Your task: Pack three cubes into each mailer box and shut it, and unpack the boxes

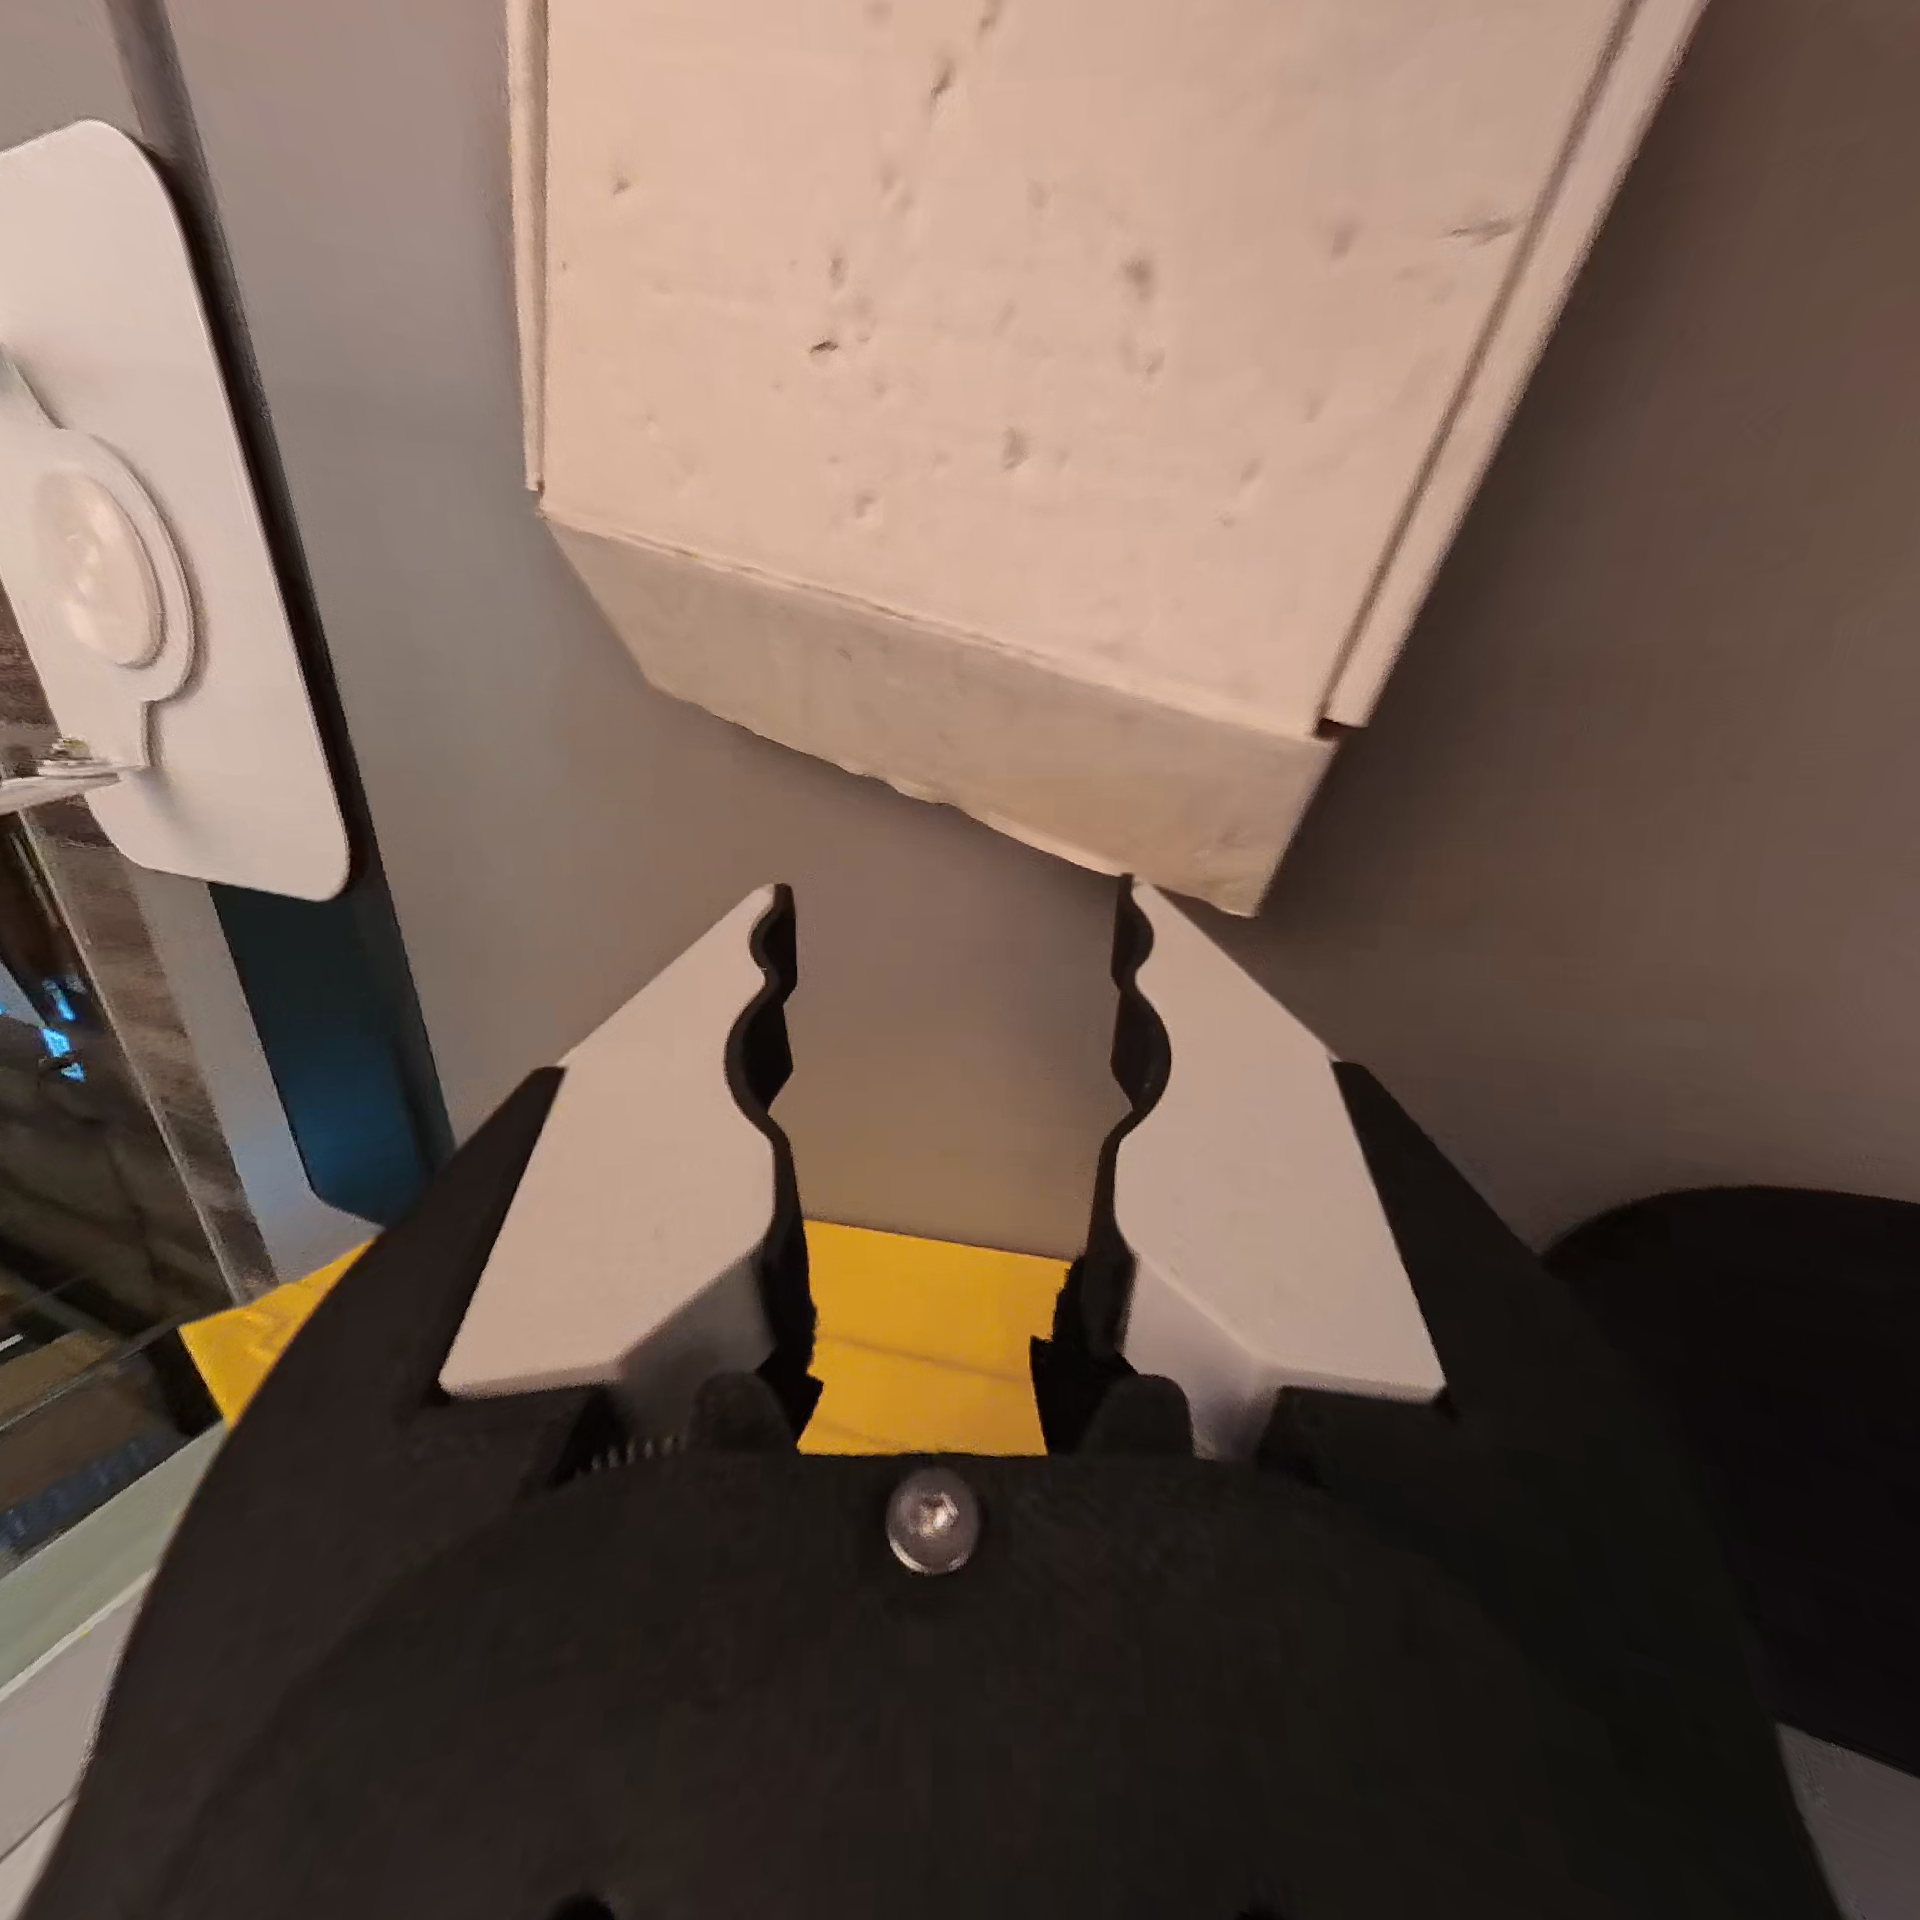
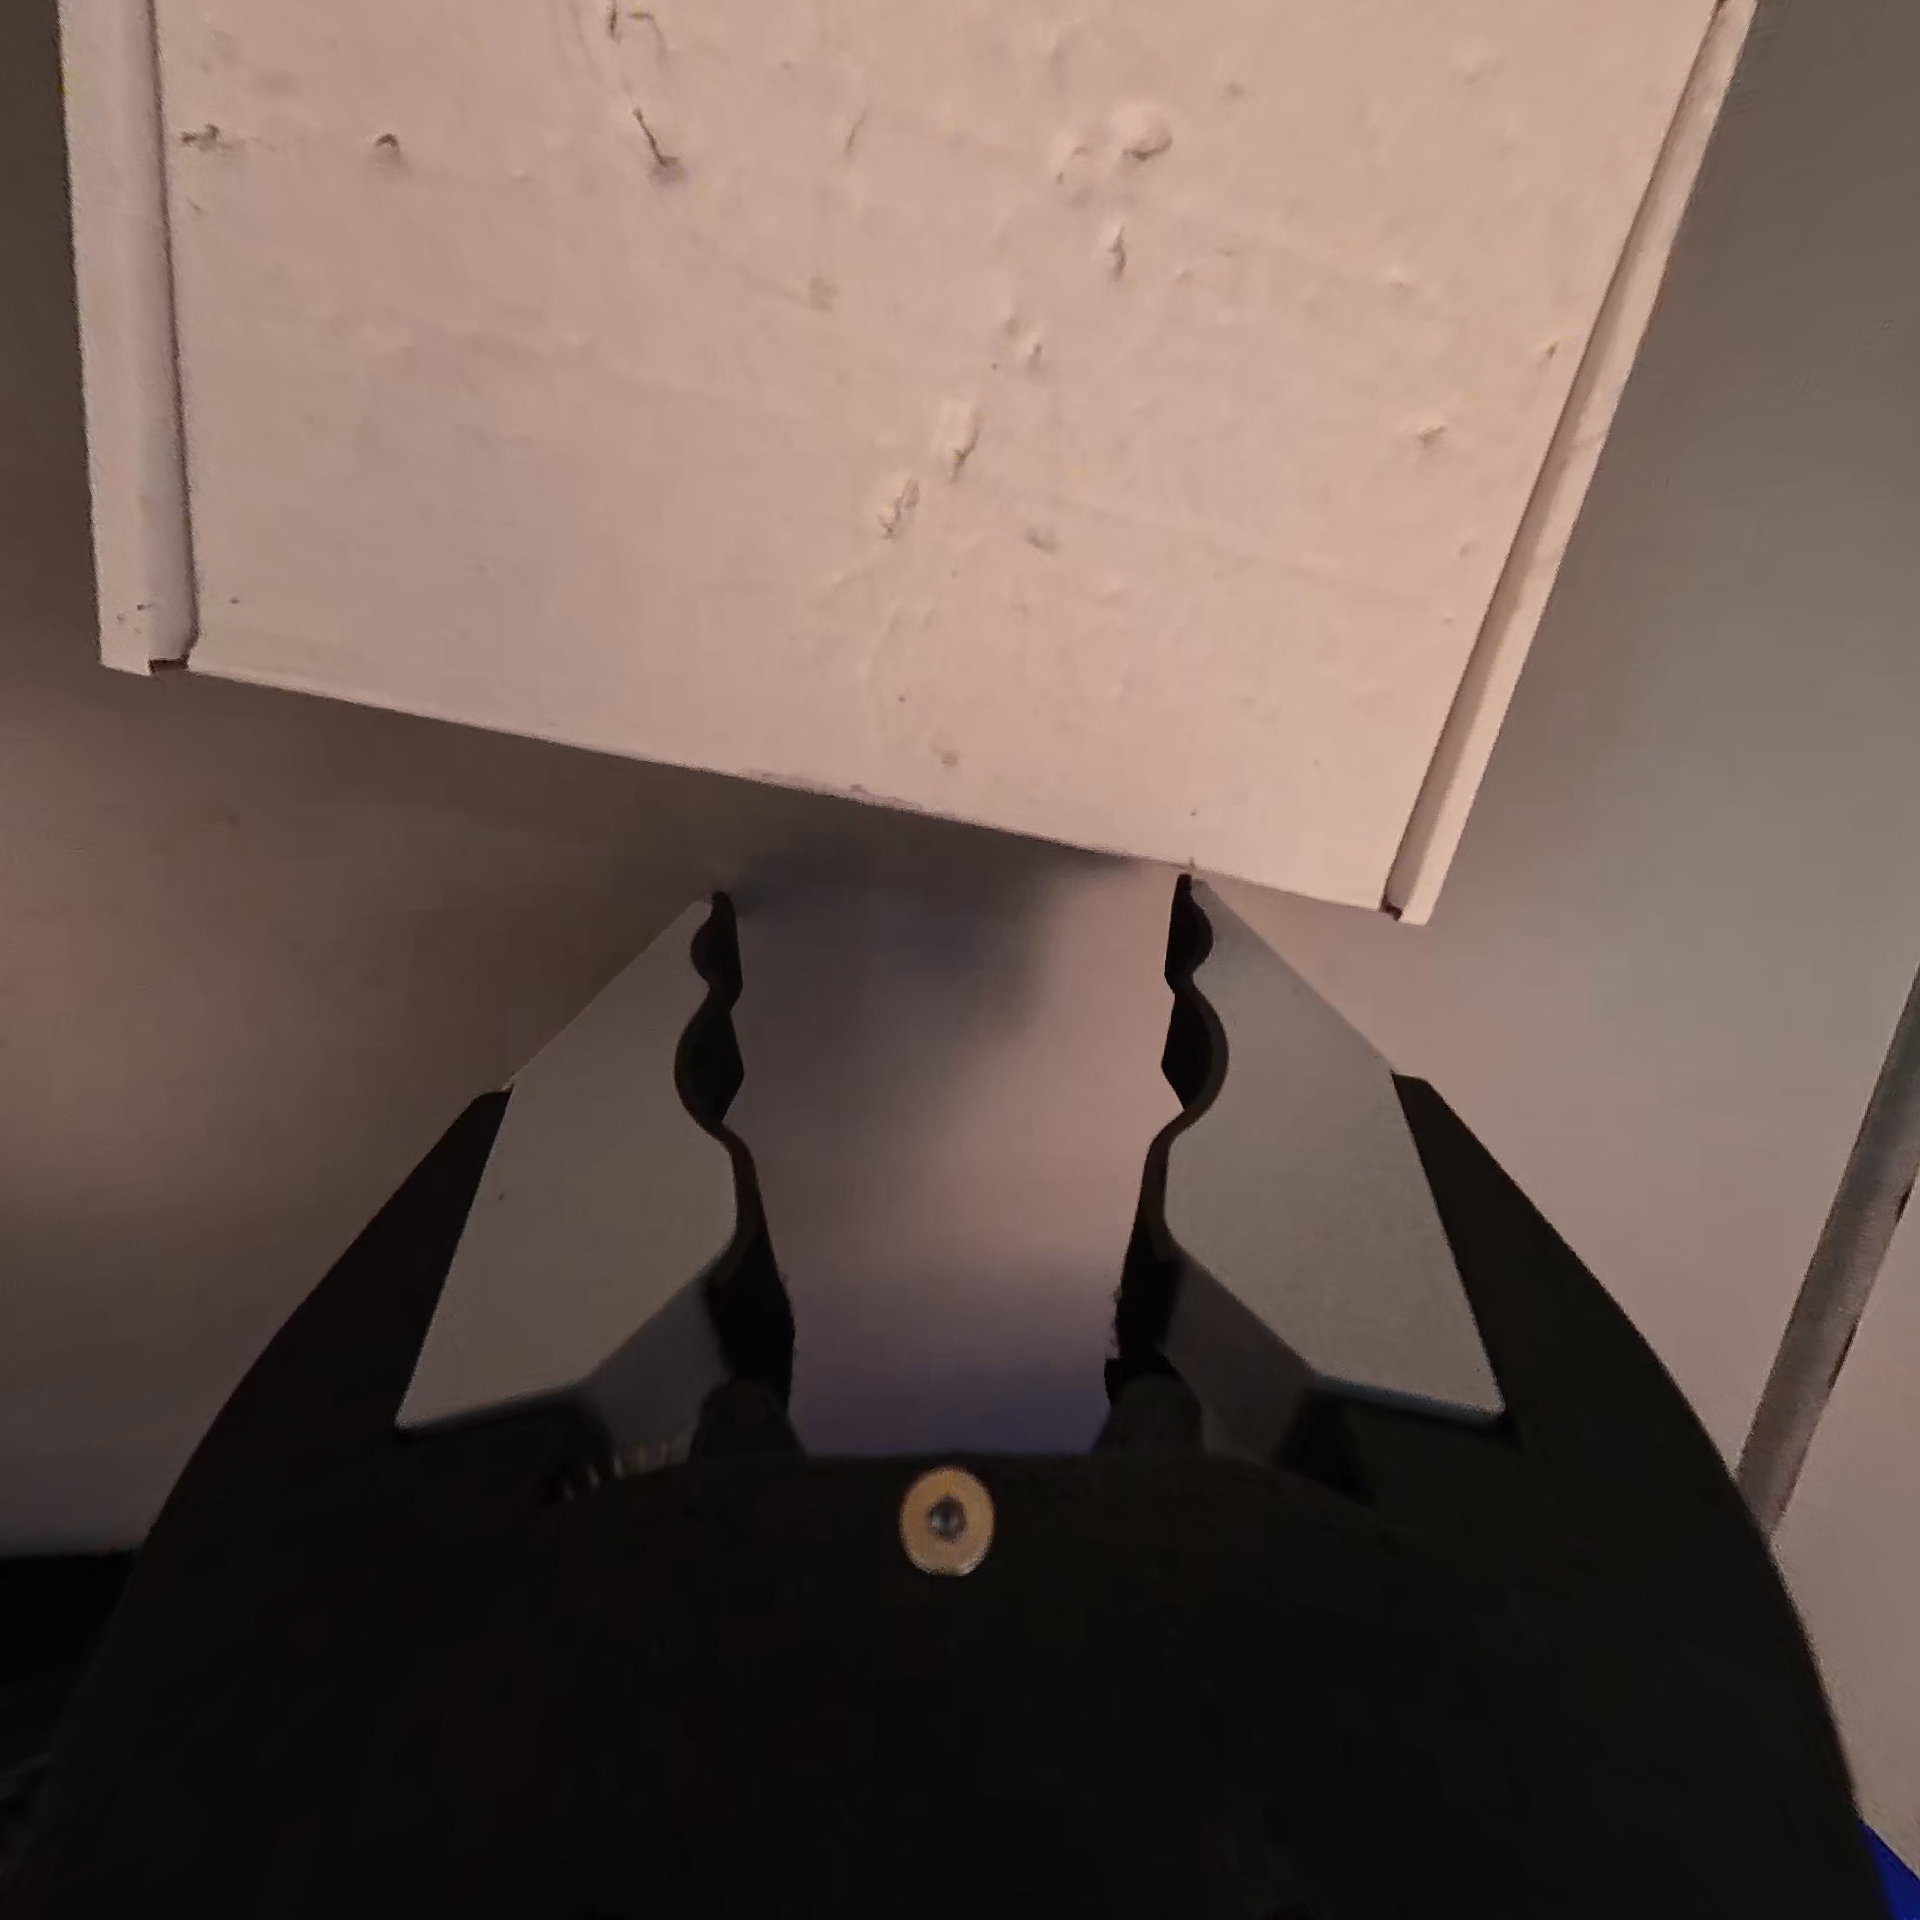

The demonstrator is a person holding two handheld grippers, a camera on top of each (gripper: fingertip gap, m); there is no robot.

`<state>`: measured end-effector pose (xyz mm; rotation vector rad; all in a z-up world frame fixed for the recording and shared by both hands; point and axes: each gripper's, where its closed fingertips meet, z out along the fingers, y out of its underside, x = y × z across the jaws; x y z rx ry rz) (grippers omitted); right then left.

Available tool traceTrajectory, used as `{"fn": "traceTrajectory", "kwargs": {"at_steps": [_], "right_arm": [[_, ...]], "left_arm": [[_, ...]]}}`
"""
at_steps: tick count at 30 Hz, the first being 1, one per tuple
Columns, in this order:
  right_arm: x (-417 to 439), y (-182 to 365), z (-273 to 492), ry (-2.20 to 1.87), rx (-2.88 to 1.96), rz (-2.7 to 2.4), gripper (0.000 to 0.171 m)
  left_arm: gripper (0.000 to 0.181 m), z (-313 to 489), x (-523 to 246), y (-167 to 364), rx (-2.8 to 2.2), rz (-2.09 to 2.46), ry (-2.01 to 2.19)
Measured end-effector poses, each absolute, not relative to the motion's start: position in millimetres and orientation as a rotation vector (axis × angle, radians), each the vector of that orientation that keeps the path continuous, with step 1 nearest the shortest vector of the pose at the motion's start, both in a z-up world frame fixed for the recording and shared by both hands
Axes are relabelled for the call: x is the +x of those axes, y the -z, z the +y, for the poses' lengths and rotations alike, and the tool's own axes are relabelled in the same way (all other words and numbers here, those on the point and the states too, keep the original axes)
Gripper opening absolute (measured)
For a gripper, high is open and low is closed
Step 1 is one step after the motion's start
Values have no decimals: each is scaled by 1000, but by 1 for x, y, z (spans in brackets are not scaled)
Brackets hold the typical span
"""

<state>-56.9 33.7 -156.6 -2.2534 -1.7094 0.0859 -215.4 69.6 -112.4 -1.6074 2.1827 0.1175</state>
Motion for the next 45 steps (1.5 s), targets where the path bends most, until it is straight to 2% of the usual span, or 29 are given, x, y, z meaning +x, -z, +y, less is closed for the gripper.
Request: {"fn": "traceTrajectory", "kwargs": {"at_steps": [2, 9, 14, 20, 23, 27, 45], "right_arm": [[-61, 156, 34, -125, -2251, -1691, 83], [-81, 151, 23, -231, -2187, -1671, 78], [-86, 152, 4, -200, -2146, -1719, 83], [-89, 151, -63, -312, -2098, -1756, 82], [-77, 154, -63, -235, -2129, -1719, 95], [-82, 155, -53, -246, -2165, -1677, 111], [-113, 155, -37, -328, -2085, -1562, 113]], "left_arm": [[63, 73, -210, 120, -1612, 2229, -86], [92, 68, -201, 135, -1642, 2390, 74], [95, 54, -198, 140, -1616, 2411, 66], [101, -7, -203, 140, -1553, 2412, 191], [120, -14, -208, 148, -1549, 2396, 134], [128, -11, -207, 157, -1647, 2382, 185], [133, -5, -197, 166, -1709, 2315, 316]]}}
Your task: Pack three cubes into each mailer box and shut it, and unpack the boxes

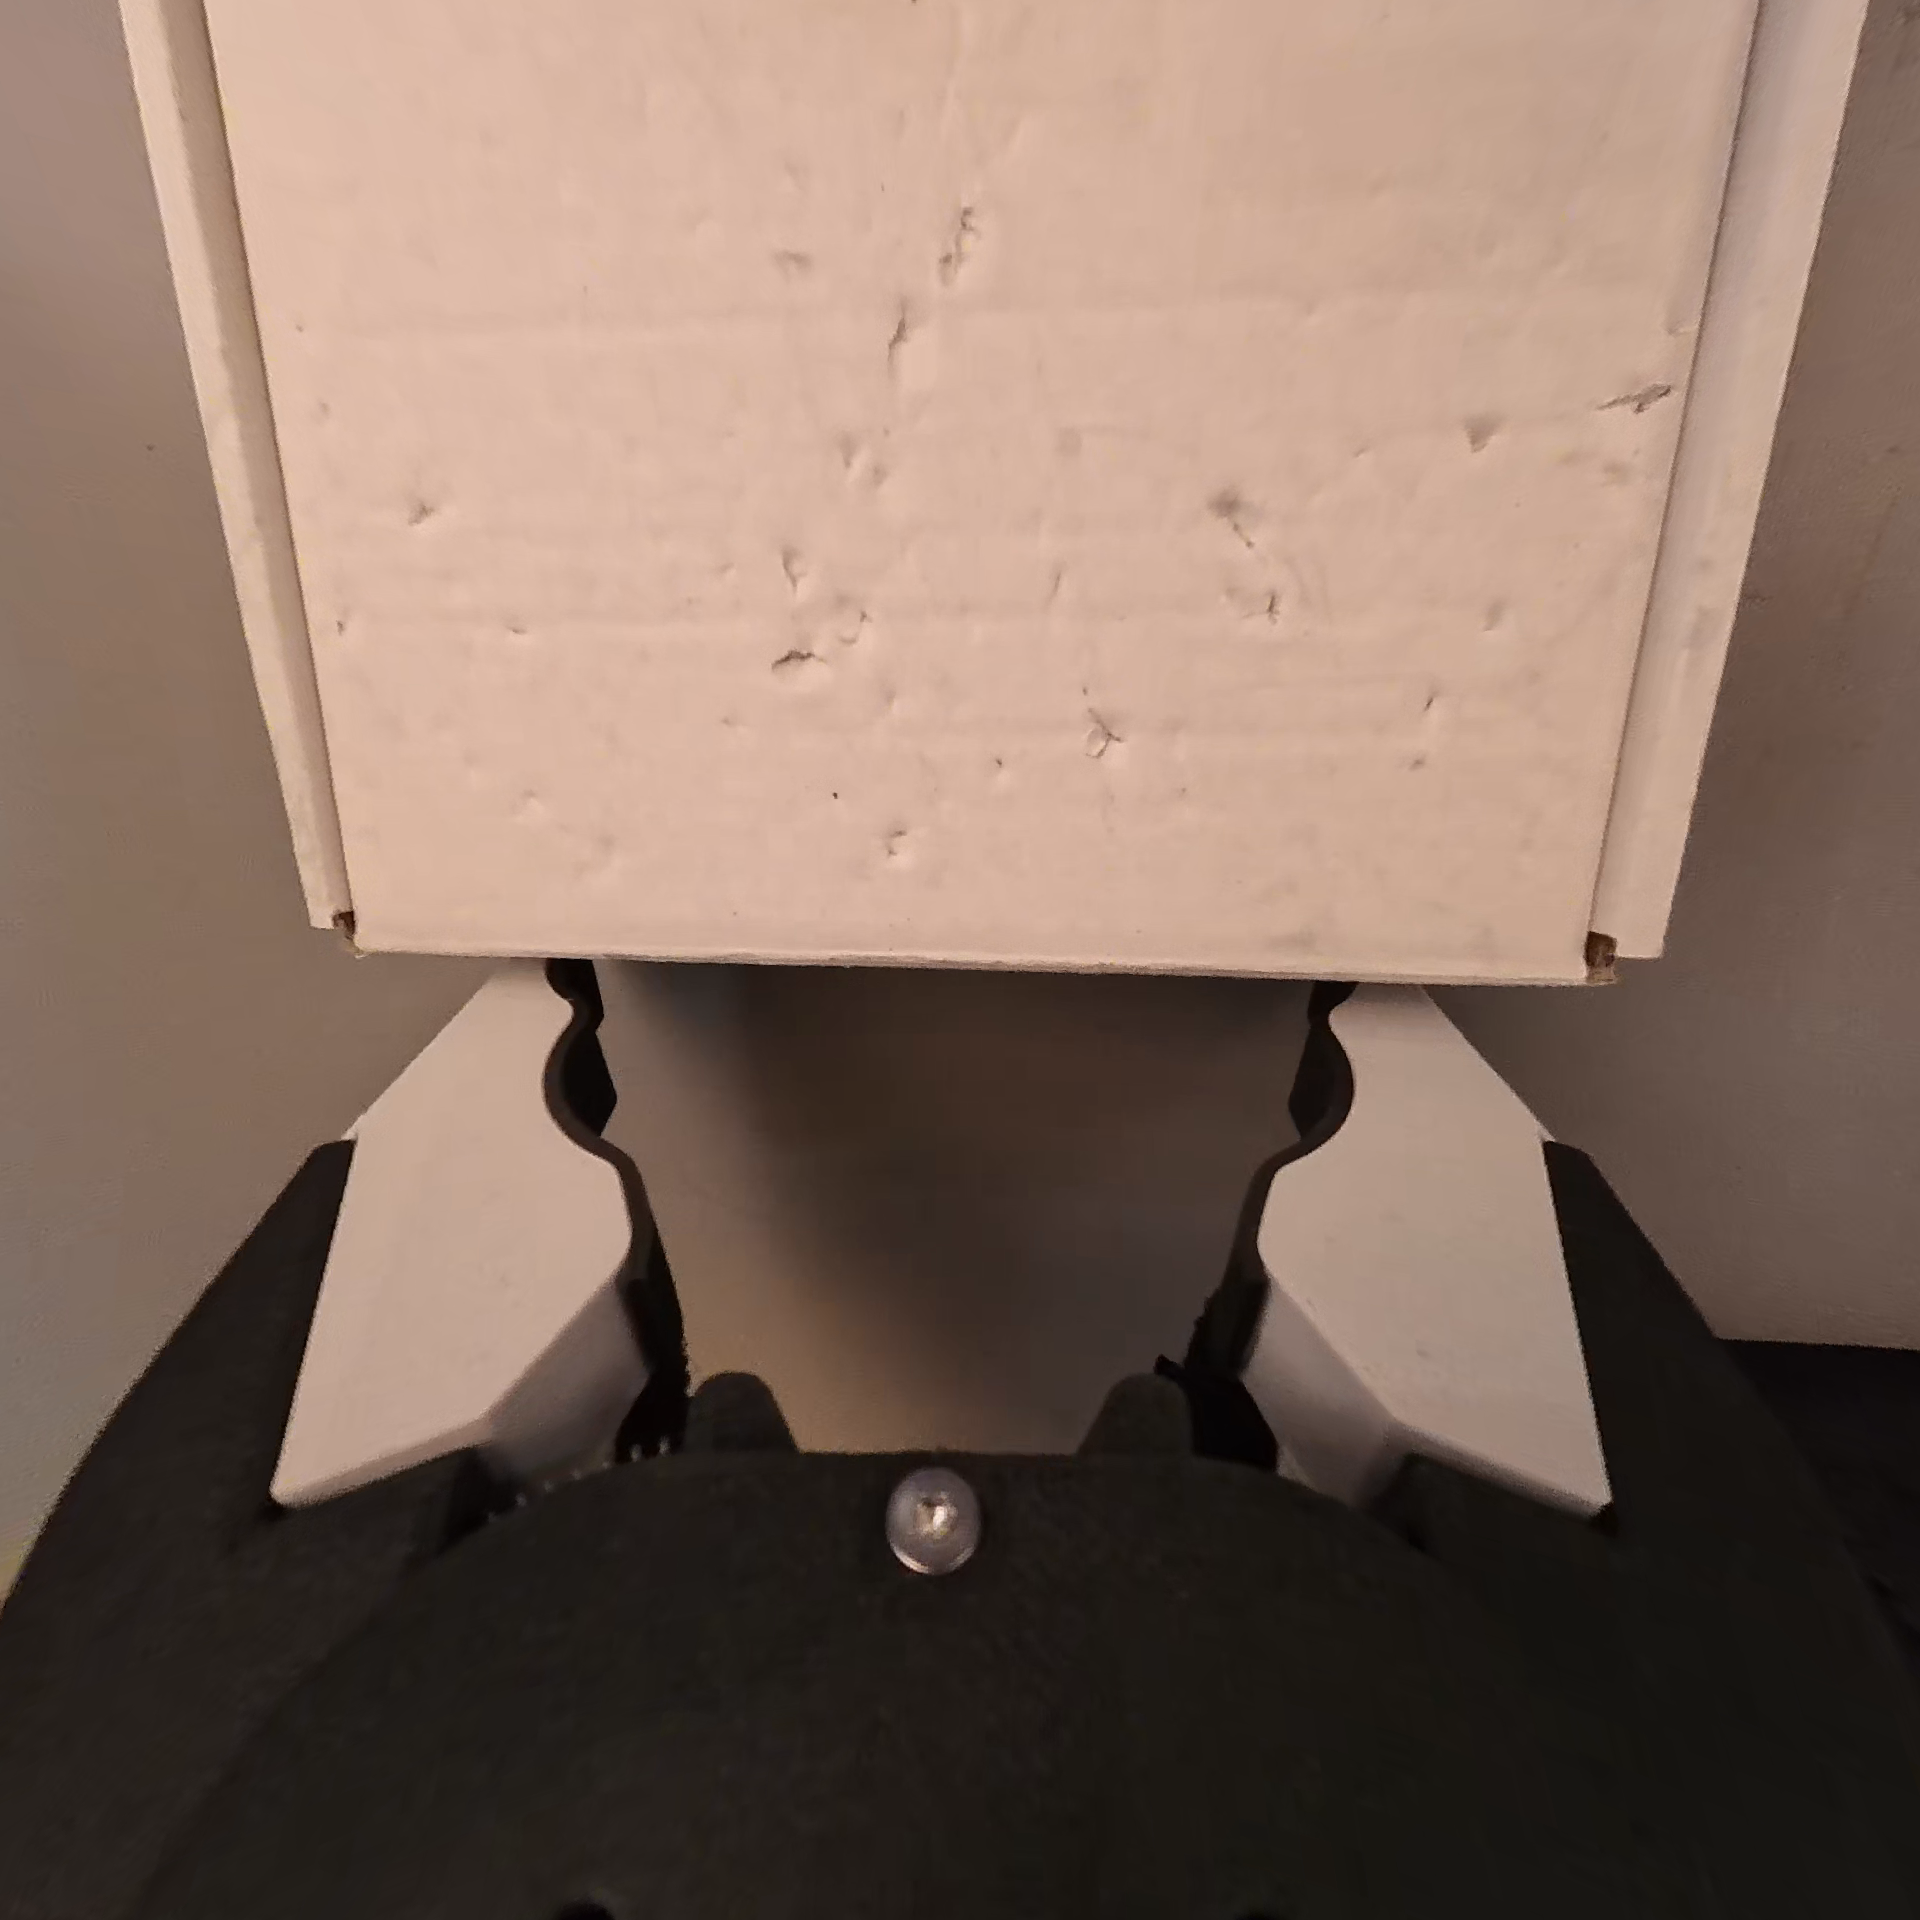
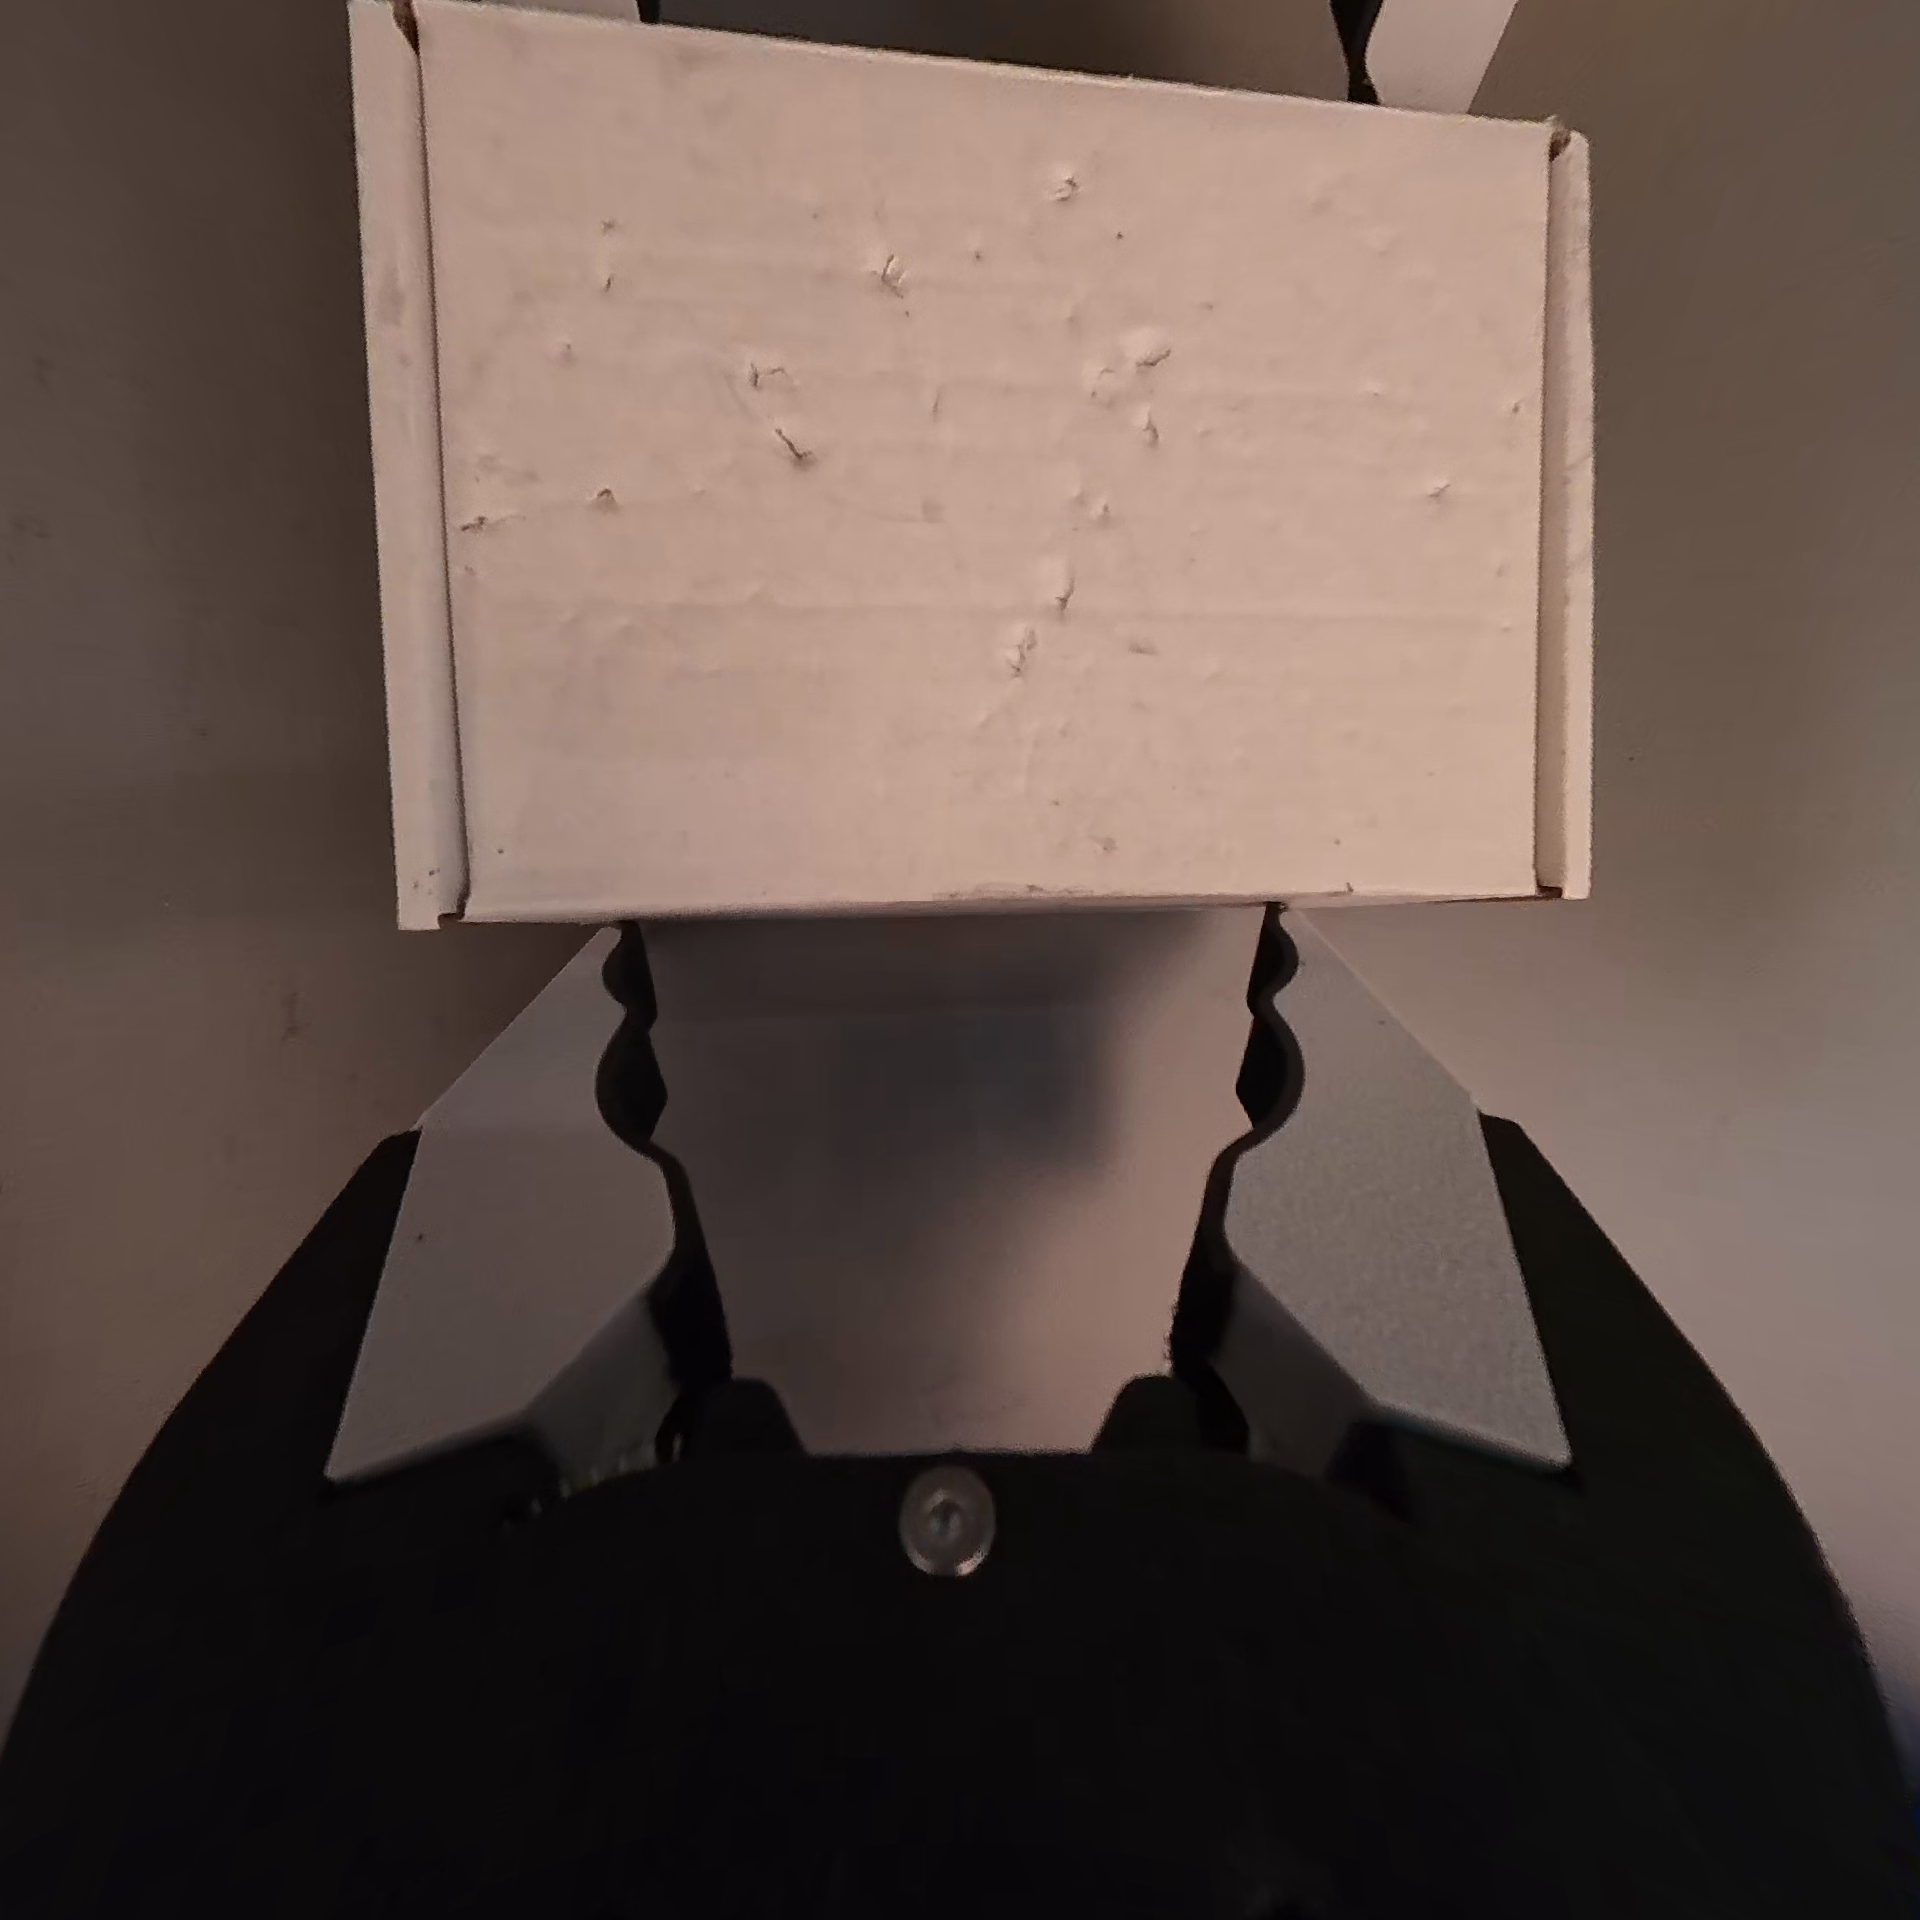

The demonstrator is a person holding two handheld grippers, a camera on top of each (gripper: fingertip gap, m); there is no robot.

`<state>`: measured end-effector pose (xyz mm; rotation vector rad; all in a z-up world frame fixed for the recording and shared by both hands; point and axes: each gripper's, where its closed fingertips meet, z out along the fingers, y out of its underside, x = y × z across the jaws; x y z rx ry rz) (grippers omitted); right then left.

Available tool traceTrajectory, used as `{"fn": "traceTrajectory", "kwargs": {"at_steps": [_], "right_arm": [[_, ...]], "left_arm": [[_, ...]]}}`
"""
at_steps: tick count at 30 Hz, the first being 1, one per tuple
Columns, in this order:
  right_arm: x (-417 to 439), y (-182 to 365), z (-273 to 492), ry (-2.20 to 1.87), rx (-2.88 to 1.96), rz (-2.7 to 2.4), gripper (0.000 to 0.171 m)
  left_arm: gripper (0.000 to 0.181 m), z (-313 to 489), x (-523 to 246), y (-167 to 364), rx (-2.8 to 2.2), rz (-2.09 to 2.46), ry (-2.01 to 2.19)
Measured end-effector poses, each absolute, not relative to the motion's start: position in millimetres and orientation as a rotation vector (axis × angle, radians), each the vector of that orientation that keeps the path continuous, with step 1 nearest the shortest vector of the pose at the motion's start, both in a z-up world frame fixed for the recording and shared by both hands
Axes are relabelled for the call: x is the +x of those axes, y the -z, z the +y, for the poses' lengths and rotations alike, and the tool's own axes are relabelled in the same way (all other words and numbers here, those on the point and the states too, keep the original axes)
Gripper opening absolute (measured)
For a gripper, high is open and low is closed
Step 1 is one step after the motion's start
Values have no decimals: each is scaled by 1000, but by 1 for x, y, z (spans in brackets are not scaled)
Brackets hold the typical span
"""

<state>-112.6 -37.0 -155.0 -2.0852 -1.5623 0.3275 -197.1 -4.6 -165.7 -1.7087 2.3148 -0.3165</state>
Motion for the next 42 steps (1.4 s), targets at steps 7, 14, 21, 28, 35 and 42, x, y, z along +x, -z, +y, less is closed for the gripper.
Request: {"fn": "traceTrajectory", "kwargs": {"at_steps": [7, 14, 21, 28, 35, 42], "right_arm": [[-63, 140, -43, -187, -2338, -1373, 112], [-67, 62, -23, -483, -2338, -540, 107], [-34, 99, -16, -189, -2511, -629, 97], [-73, 61, -9, -448, -2349, -412, 104], [-128, 132, 6, -172, -2644, -439, 149], [-120, 146, -13, -2, -2926, -583, 130]], "left_arm": [[142, -22, -185, 165, -1856, 2025, 436], [157, -19, -175, 168, -2017, 1608, 472], [157, -22, -167, 164, -1958, 1598, 490], [158, -23, -174, 148, -1908, 1501, 465], [153, -32, -223, 96, -1838, 1260, 504], [150, -56, -232, 78, -1784, 1270, 557]]}}
